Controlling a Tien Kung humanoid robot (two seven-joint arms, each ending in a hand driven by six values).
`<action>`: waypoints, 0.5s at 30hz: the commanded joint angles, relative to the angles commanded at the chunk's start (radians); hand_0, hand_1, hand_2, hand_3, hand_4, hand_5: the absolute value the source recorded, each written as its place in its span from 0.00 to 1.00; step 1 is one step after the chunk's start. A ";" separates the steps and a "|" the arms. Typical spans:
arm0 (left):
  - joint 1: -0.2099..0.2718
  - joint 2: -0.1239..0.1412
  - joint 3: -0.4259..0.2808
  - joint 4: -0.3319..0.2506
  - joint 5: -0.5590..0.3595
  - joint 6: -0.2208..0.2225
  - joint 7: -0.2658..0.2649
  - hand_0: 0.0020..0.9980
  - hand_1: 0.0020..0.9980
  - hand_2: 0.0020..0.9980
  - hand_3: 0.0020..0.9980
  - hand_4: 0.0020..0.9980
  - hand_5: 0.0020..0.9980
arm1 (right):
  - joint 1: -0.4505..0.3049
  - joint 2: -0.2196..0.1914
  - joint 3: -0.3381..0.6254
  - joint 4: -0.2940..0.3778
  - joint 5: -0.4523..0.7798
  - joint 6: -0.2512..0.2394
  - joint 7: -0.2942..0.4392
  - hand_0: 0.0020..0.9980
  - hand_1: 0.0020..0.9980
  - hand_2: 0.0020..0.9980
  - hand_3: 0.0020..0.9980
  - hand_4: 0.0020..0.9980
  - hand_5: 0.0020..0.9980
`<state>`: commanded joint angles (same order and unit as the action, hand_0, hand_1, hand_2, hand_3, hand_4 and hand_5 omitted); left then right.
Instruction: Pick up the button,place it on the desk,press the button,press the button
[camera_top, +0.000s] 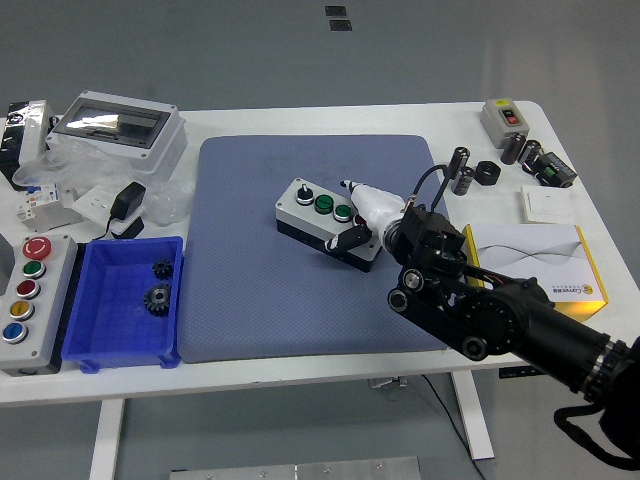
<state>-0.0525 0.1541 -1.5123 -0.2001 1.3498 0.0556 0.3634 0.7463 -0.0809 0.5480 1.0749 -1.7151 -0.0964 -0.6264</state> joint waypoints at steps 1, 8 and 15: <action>0.000 0.000 0.000 0.000 0.001 0.000 0.000 0.67 0.63 0.55 0.61 0.61 0.19 | 0.000 0.000 -0.004 0.001 -0.001 -0.002 -0.001 1.00 1.00 1.00 1.00 0.98 0.36; -0.006 -0.001 -0.007 0.001 0.015 -0.003 -0.002 0.67 0.63 0.55 0.61 0.61 0.19 | 0.007 0.003 -0.039 0.002 -0.037 -0.017 -0.010 0.91 0.95 1.00 1.00 0.98 0.36; -0.008 -0.003 -0.008 0.003 0.022 -0.008 -0.007 0.67 0.63 0.55 0.61 0.61 0.19 | 0.009 0.006 -0.051 -0.016 -0.061 0.000 -0.009 0.40 0.63 0.71 1.00 0.93 0.29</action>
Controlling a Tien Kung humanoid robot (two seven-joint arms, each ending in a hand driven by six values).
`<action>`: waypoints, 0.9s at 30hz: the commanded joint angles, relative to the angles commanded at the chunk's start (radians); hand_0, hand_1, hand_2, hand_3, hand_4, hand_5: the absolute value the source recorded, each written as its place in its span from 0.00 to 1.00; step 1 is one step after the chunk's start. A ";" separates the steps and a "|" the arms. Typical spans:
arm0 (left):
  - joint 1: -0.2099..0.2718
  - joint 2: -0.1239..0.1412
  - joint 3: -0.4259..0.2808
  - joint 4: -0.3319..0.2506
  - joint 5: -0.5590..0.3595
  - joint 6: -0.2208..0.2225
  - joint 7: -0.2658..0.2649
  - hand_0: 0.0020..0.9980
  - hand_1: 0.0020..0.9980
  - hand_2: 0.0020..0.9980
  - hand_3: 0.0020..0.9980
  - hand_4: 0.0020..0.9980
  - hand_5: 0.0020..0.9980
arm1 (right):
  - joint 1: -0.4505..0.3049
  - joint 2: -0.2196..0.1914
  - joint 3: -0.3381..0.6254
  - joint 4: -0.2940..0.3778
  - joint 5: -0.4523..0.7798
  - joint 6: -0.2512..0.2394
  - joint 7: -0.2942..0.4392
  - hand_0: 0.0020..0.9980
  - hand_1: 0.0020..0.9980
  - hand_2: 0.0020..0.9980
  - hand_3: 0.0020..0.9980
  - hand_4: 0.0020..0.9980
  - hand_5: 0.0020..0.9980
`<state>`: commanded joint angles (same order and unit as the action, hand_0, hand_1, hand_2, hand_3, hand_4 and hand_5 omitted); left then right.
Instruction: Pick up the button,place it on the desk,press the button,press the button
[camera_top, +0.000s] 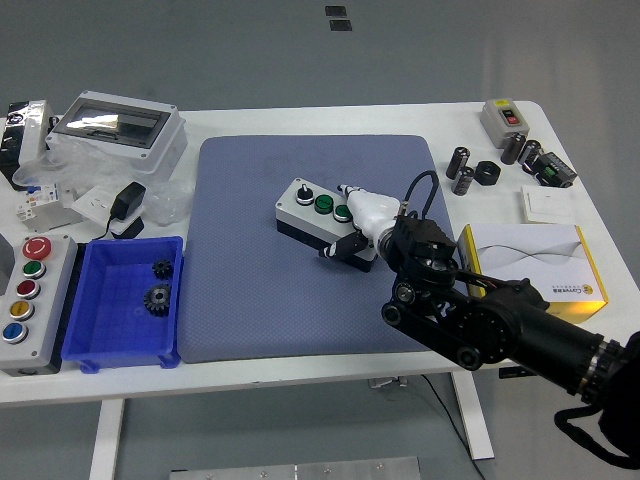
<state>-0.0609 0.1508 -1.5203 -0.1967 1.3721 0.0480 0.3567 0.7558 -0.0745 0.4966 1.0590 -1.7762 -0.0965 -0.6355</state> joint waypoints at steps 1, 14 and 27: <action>0.000 0.000 0.000 0.000 0.001 0.000 0.000 0.67 0.63 0.55 0.61 0.61 0.19 | 0.000 0.000 -0.001 -0.002 -0.004 0.001 0.000 0.40 0.63 0.71 1.00 0.93 0.29; -0.002 -0.004 -0.003 0.004 0.011 -0.006 -0.010 0.67 0.63 0.55 0.61 0.61 0.19 | 0.005 0.003 -0.024 -0.036 -0.061 -0.015 0.012 0.13 0.37 0.47 0.88 0.46 0.08; -0.001 -0.004 0.002 0.009 0.007 -0.010 -0.024 0.67 0.63 0.55 0.61 0.61 0.19 | 0.006 -0.026 -0.055 -0.010 -0.060 -0.047 0.100 0.09 0.34 0.44 0.53 0.37 0.00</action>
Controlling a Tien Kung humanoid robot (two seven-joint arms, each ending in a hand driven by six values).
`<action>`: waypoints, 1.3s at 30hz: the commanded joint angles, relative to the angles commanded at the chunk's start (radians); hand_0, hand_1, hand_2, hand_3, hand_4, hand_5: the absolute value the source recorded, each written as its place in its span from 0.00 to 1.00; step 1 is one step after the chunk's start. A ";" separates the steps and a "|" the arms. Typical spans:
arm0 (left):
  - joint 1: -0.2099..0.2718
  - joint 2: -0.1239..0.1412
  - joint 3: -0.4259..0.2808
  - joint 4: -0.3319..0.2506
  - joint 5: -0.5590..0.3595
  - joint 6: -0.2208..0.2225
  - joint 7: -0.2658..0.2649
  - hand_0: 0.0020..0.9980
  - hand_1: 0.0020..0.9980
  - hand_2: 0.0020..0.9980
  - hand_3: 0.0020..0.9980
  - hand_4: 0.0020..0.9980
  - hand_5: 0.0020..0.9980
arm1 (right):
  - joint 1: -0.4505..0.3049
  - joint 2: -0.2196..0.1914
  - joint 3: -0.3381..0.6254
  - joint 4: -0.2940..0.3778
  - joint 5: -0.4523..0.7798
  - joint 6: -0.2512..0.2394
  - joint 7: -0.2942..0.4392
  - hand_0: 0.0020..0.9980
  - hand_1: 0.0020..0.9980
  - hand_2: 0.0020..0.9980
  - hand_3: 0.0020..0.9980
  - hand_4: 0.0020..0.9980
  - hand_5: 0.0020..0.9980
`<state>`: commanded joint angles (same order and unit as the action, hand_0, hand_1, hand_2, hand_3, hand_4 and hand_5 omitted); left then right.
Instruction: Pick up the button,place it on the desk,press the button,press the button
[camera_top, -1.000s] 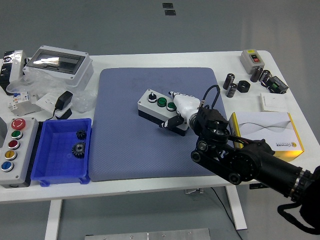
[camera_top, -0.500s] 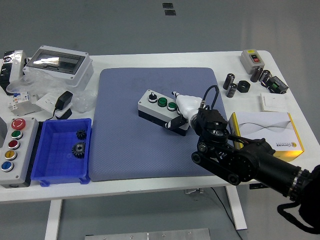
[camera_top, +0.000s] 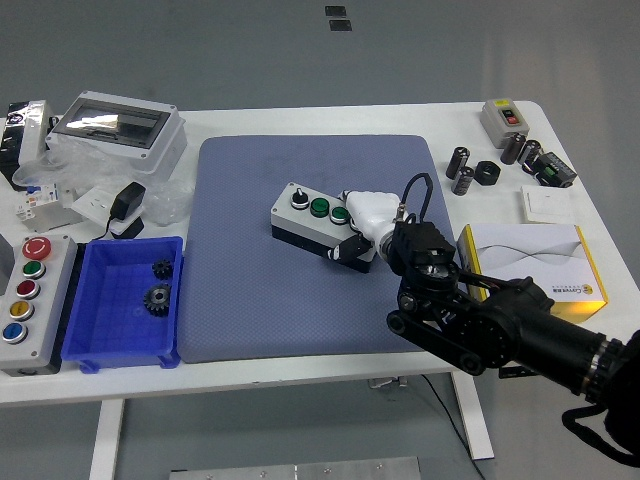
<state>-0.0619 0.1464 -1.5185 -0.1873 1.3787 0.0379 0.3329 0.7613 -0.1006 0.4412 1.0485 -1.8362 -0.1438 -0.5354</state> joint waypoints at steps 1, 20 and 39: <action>0.000 0.000 0.000 0.001 0.000 0.000 -0.002 0.67 0.63 0.55 0.61 0.61 0.19 | -0.002 -0.010 0.002 0.012 0.011 -0.010 0.023 0.09 0.33 0.43 0.43 0.23 0.00; -0.003 -0.009 -0.004 0.001 0.005 0.003 -0.003 0.67 0.63 0.56 0.63 0.63 0.23 | -0.034 -0.386 -0.121 0.357 0.088 -0.056 0.461 0.11 0.33 0.34 0.29 0.09 0.00; -0.009 -0.013 -0.014 -0.001 0.025 0.001 0.001 0.67 0.63 0.56 0.63 0.65 0.27 | -0.066 -0.379 -0.128 0.324 0.077 -0.048 0.465 0.74 0.69 0.70 0.68 0.00 0.00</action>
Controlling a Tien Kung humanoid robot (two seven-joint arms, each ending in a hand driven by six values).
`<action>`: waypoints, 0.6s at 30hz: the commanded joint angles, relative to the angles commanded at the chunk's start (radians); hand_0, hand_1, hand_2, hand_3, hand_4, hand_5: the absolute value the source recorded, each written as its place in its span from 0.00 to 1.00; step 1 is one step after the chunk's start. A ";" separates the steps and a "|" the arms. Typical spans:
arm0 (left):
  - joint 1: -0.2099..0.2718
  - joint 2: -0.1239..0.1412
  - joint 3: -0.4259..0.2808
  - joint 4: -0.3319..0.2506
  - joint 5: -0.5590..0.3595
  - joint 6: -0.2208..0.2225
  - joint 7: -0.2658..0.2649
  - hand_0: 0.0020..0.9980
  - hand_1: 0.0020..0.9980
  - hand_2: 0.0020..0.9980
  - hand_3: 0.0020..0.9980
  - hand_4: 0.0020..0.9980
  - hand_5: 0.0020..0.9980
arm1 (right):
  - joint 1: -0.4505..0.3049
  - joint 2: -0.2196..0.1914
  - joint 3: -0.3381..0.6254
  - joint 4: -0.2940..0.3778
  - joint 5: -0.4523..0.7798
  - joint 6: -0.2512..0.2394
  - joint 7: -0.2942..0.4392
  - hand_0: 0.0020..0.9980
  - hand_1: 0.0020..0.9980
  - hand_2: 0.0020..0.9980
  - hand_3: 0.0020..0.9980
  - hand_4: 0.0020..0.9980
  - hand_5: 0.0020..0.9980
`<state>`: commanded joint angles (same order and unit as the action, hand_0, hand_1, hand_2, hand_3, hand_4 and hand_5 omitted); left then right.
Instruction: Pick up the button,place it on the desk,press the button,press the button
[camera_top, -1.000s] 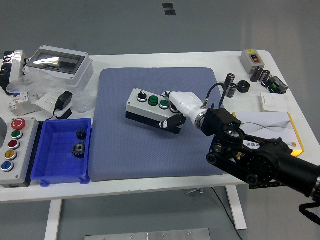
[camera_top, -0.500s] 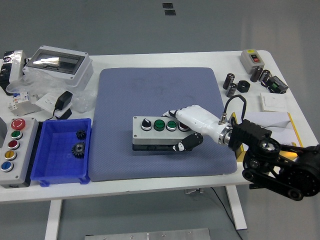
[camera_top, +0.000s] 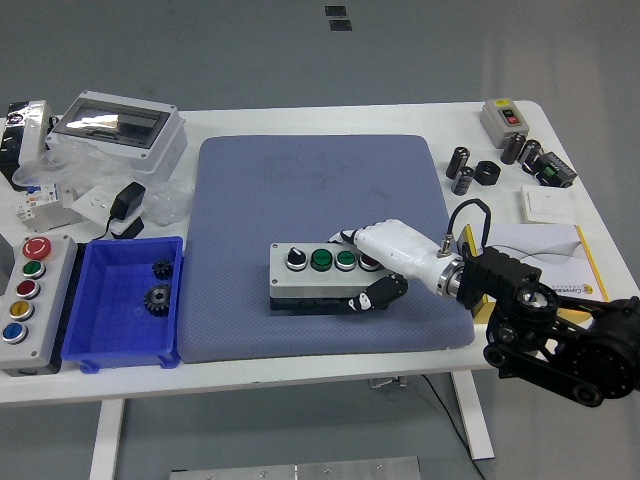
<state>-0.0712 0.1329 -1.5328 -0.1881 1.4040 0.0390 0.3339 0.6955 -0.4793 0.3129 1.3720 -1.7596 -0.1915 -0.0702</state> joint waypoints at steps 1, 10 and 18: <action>0.000 0.000 0.000 0.000 0.000 0.000 0.001 0.67 0.63 0.56 0.63 0.65 0.27 | 0.000 0.000 0.000 0.000 0.002 0.000 0.000 0.74 0.69 0.70 0.68 0.00 0.00; 0.001 0.000 -0.002 -0.003 0.001 0.001 0.006 0.67 0.63 0.56 0.63 0.65 0.29 | -0.004 0.002 0.002 -0.008 0.041 0.016 -0.004 0.86 0.82 0.83 0.81 0.10 0.00; 0.001 0.000 -0.004 -0.004 0.005 0.001 0.008 0.67 0.63 0.56 0.63 0.65 0.29 | -0.006 -0.002 0.005 -0.012 0.089 0.029 0.000 0.87 0.84 0.85 0.85 0.15 0.00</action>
<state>-0.0706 0.1333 -1.5368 -0.1919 1.4086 0.0403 0.3416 0.6897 -0.4816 0.3176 1.3600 -1.6707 -0.1624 -0.0700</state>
